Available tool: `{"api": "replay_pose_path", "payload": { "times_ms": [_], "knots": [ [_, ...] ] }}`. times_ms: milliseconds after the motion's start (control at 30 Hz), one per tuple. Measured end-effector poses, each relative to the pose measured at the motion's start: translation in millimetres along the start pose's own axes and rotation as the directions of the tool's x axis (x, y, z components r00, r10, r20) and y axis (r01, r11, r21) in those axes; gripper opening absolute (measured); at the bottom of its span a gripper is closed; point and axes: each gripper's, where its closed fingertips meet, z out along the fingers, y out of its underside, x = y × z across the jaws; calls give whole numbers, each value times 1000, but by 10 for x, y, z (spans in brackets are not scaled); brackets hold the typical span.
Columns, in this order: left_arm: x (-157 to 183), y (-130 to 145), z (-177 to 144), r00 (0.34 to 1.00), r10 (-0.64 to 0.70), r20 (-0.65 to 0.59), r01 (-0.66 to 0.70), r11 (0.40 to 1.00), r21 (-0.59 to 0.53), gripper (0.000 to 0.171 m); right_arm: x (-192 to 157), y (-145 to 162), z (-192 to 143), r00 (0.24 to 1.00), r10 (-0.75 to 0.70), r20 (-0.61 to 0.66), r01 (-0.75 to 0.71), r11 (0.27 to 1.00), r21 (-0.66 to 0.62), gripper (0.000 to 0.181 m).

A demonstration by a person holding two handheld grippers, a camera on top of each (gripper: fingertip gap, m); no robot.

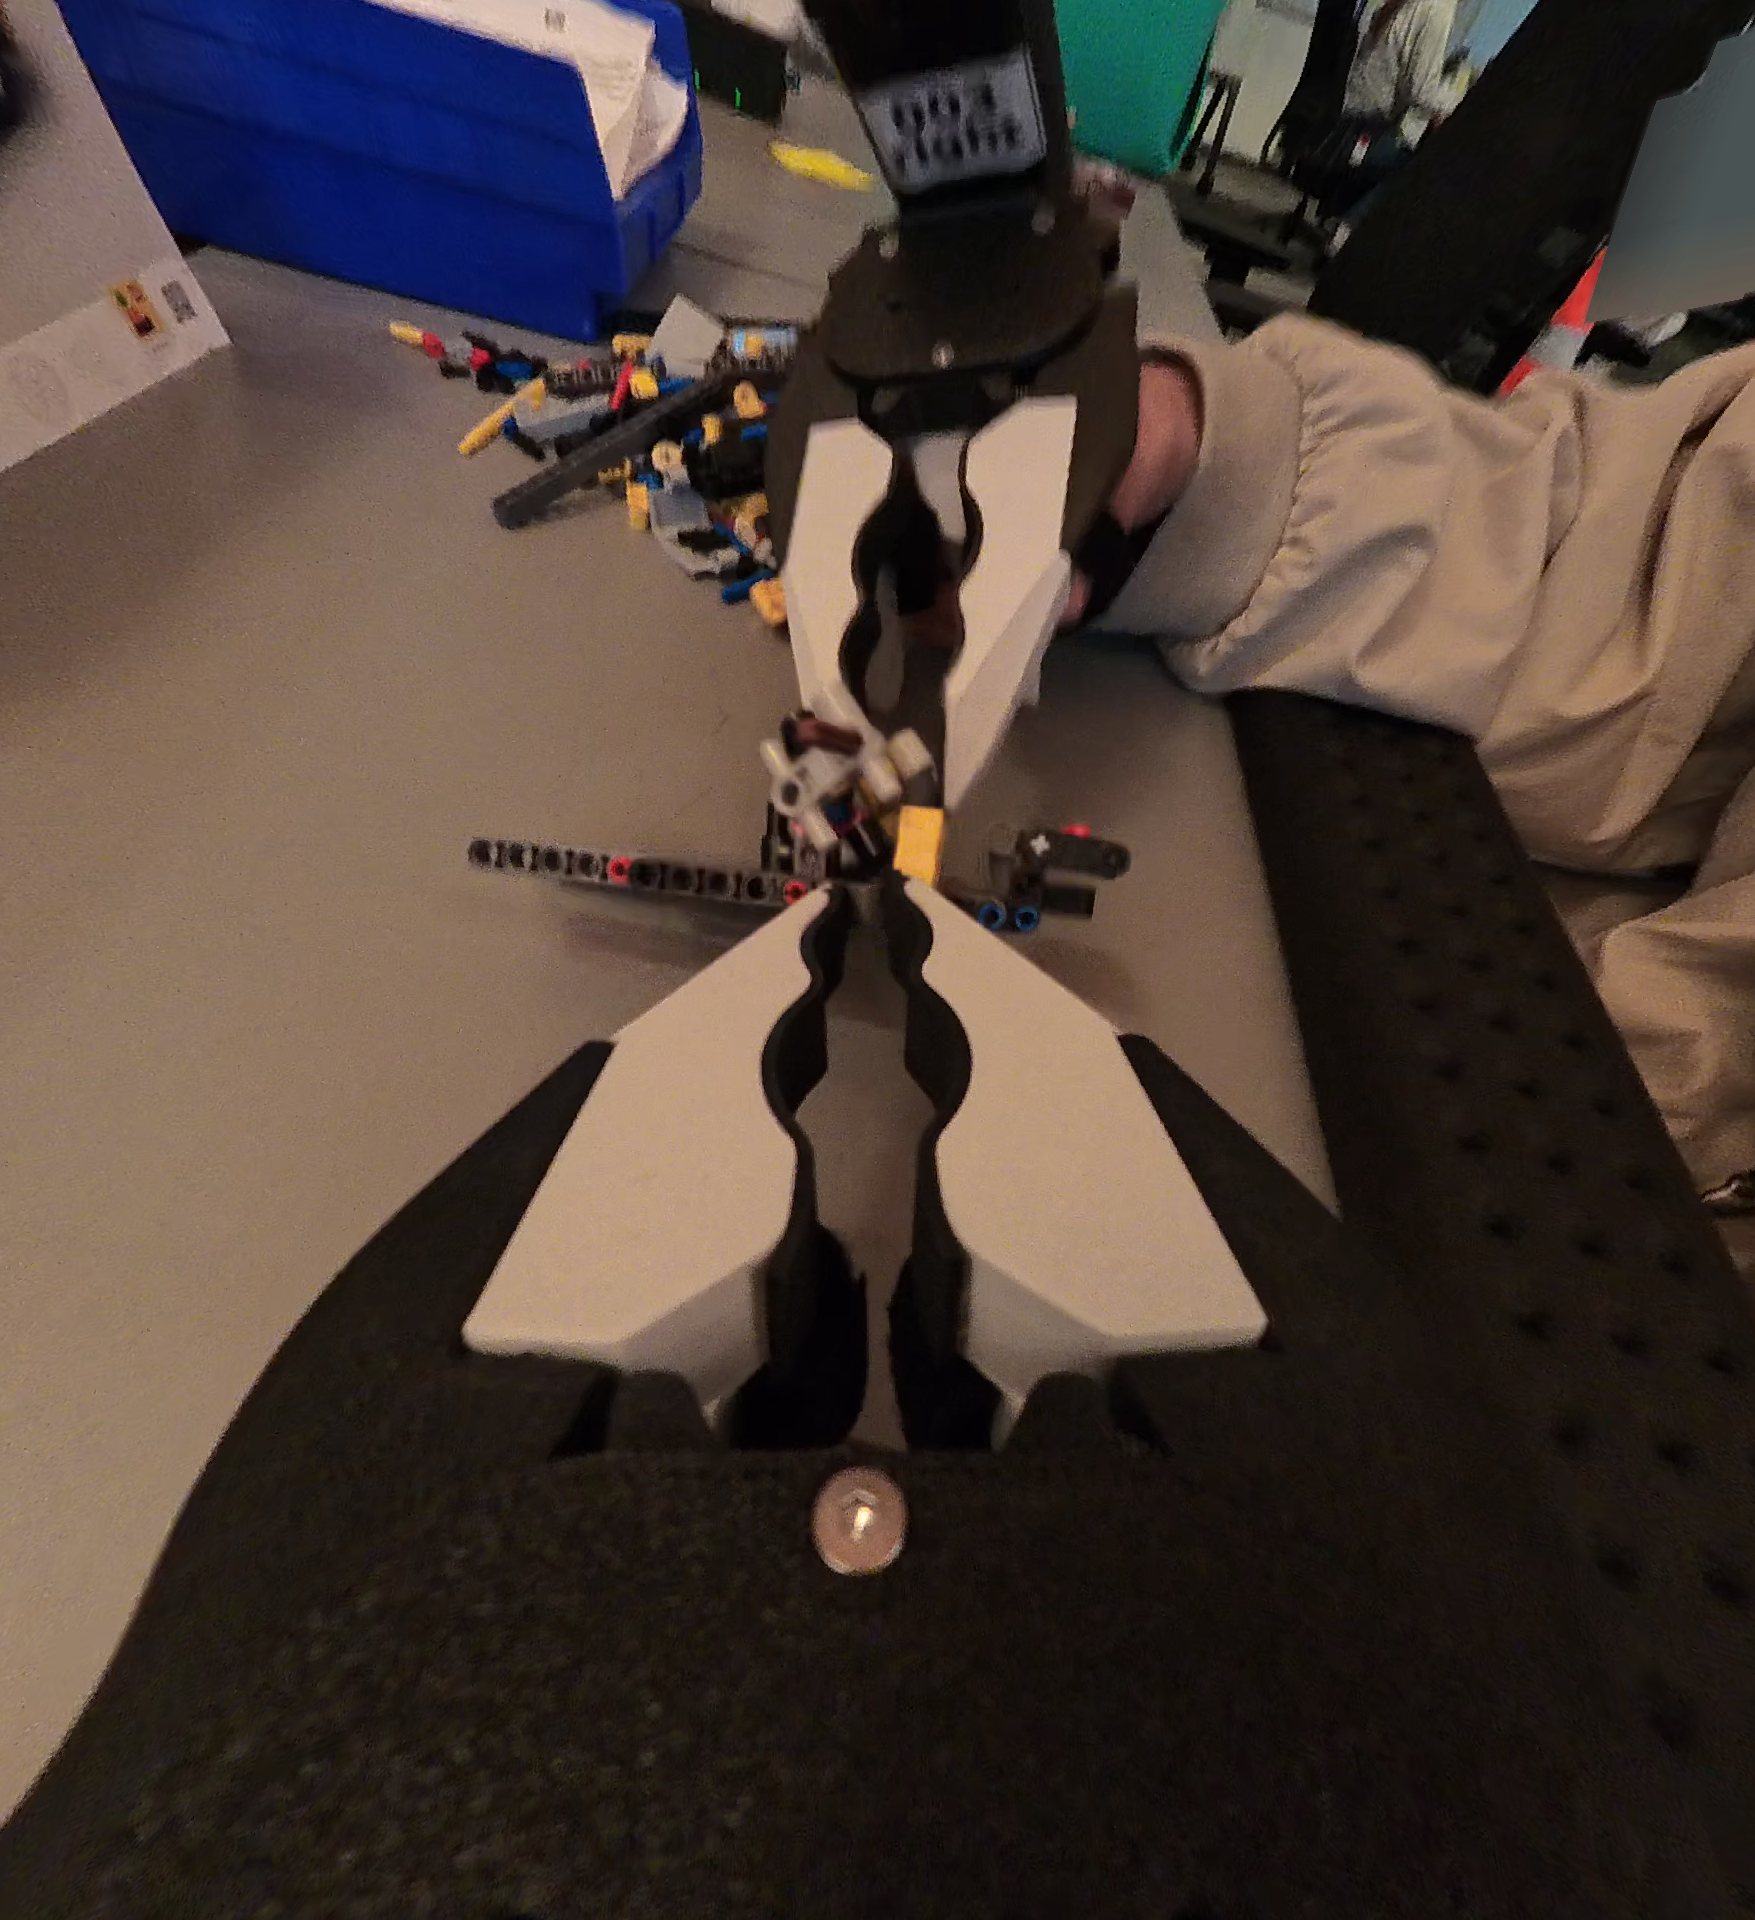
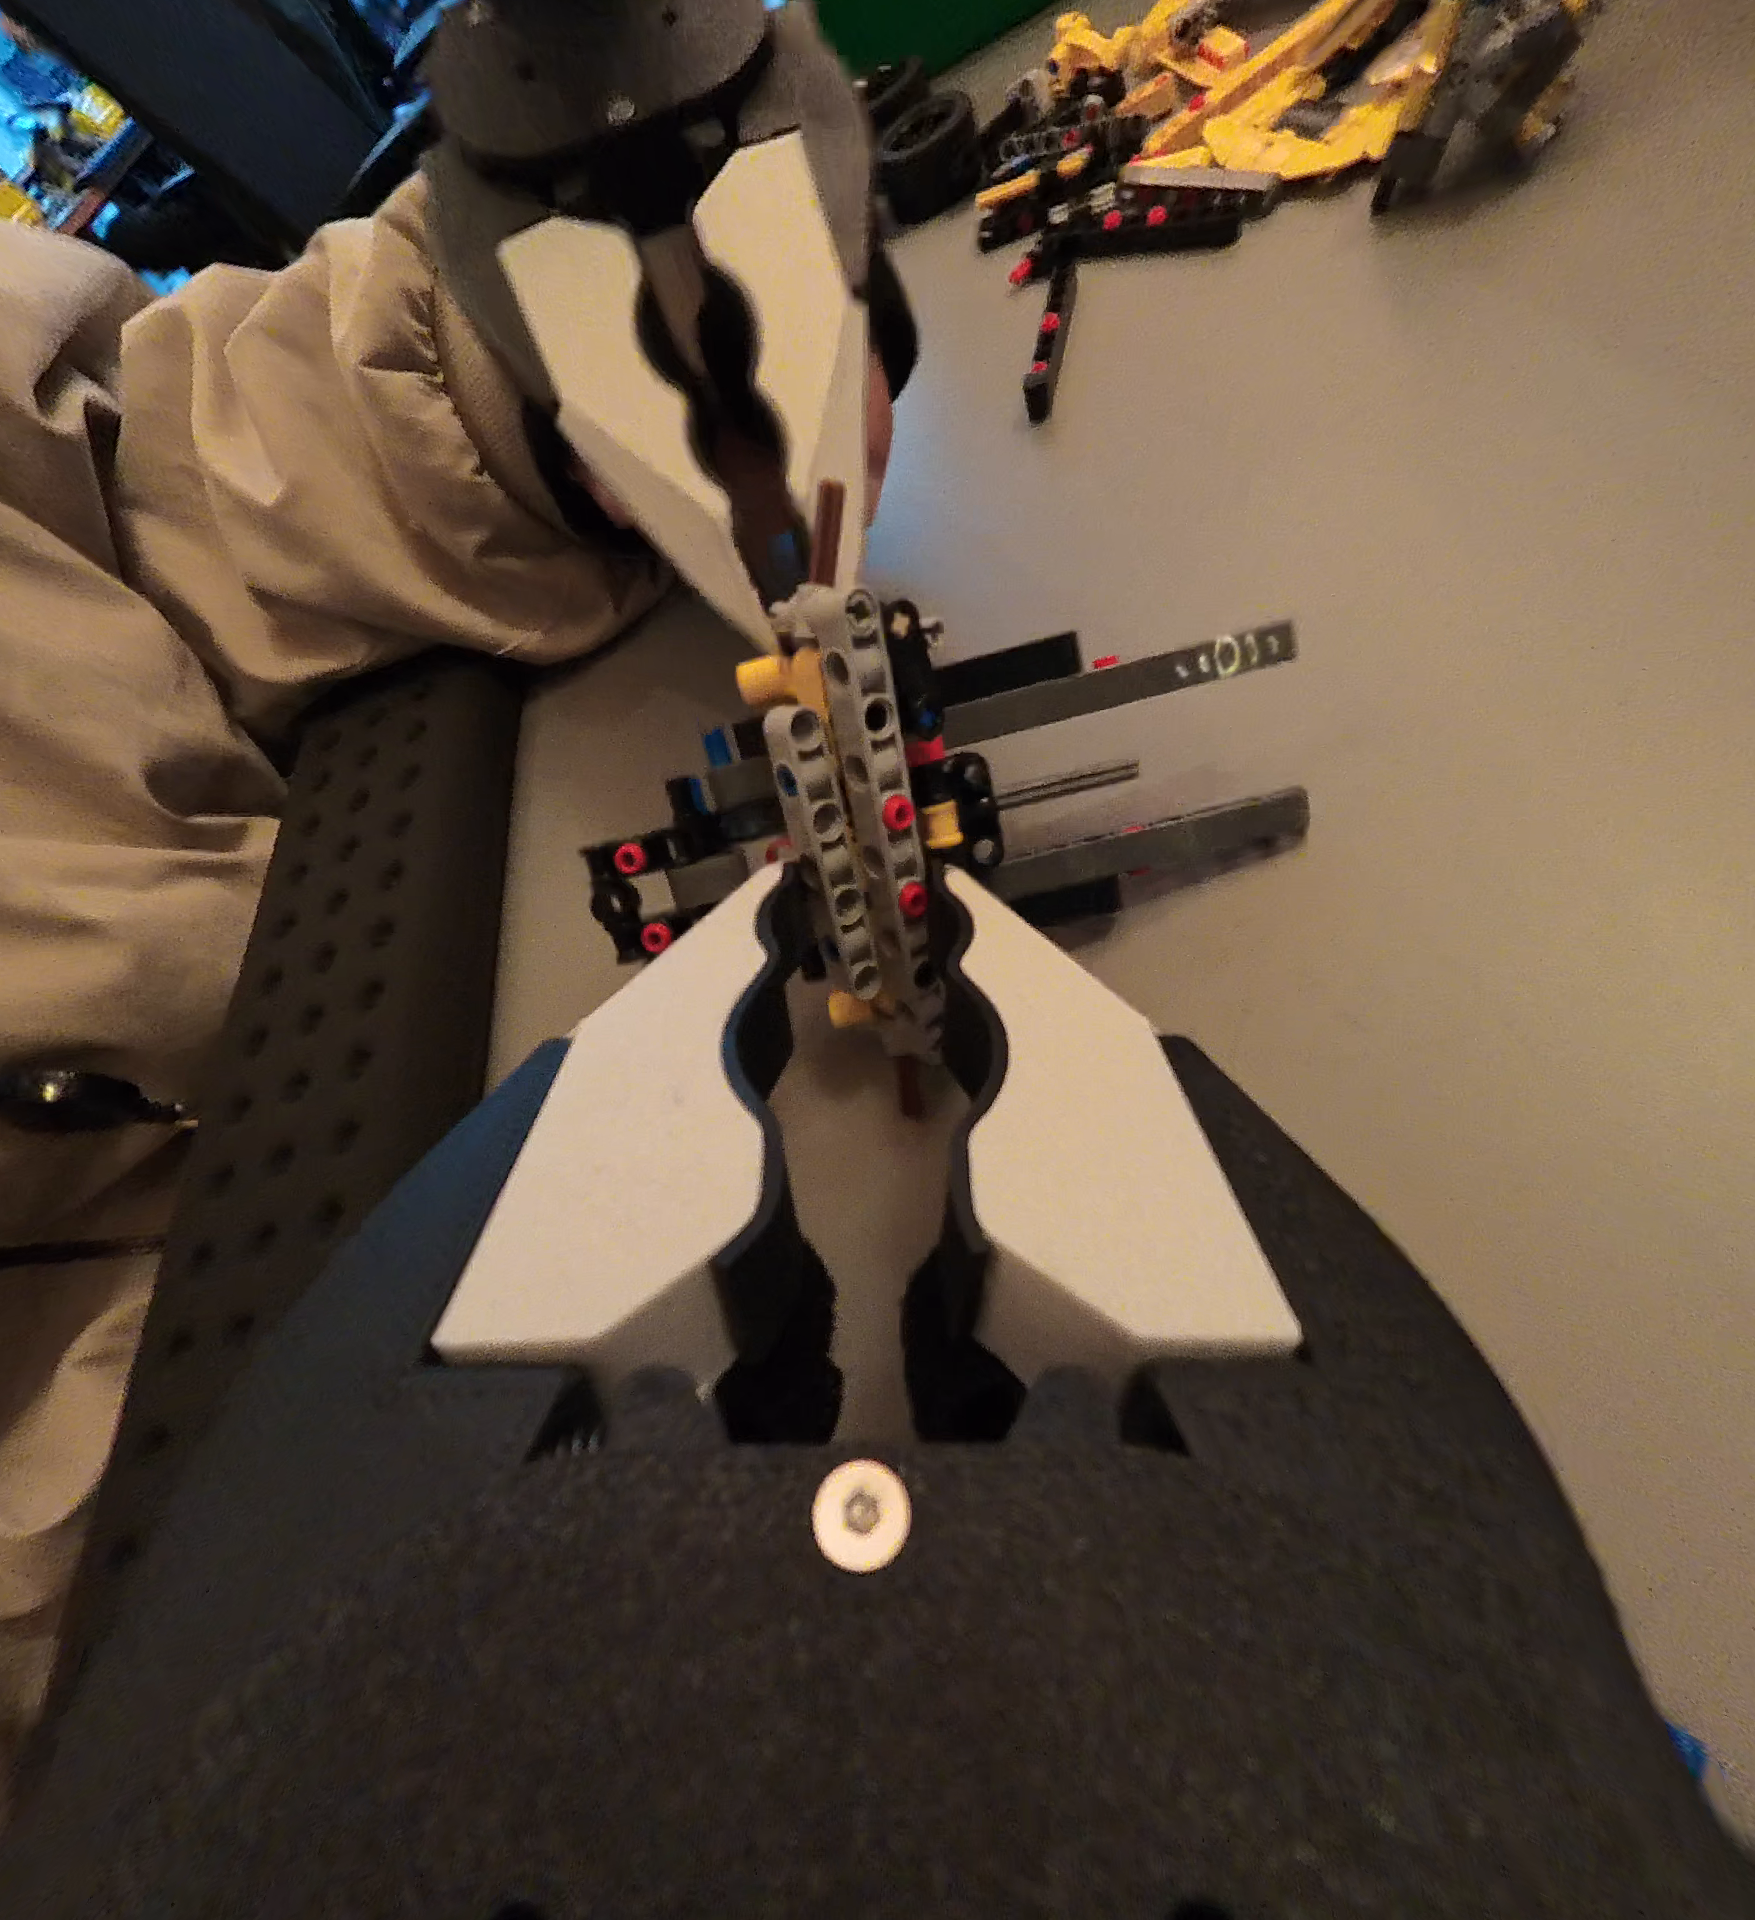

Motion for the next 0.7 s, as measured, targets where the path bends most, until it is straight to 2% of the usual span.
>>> {"api": "replay_pose_path", "payload": {
  "times_ms": [67, 200, 267, 333, 467, 533, 633, 700],
  "knots": [
    [-62, 143, 39, 998, 48, 46, -44, 996, -80, 6, 100, 2, -59, 998, 65, -27, -65, 998, 10, 22],
    [-145, 284, 67, 995, 57, 86, -44, 988, -148, 6, 264, 45, -119, 975, 218, -39, -217, 976, 34, 22],
    [-171, 295, 79, 994, 38, 101, -23, 988, -152, 6, 238, 58, -129, 934, 353, 53, -355, 934, 35, 22],
    [-175, 282, 100, 994, 23, 106, -7, 989, -145, 6, 243, 26, -123, 956, 294, 3, -293, 955, 48, 22],
    [-207, 303, 101, 992, 21, 123, -2, 987, -158, 6, 242, -85, -214, 950, 314, 1, -312, 945, 100, 22],
    [-224, 338, 106, 991, 28, 133, -4, 984, -181, 7, 225, -224, -310, 936, 346, 63, -352, 919, 176, 22],
    [-264, 525, 80, 985, 87, 150, -39, 955, -295, 6, 234, -333, -424, 887, 431, 165, -461, 852, 248, 22],
    [-291, 504, 59, 980, 108, 169, -55, 954, -296, 6, 256, -357, -496, 863, 462, 203, -502, 823, 265, 22]
  ]
}}
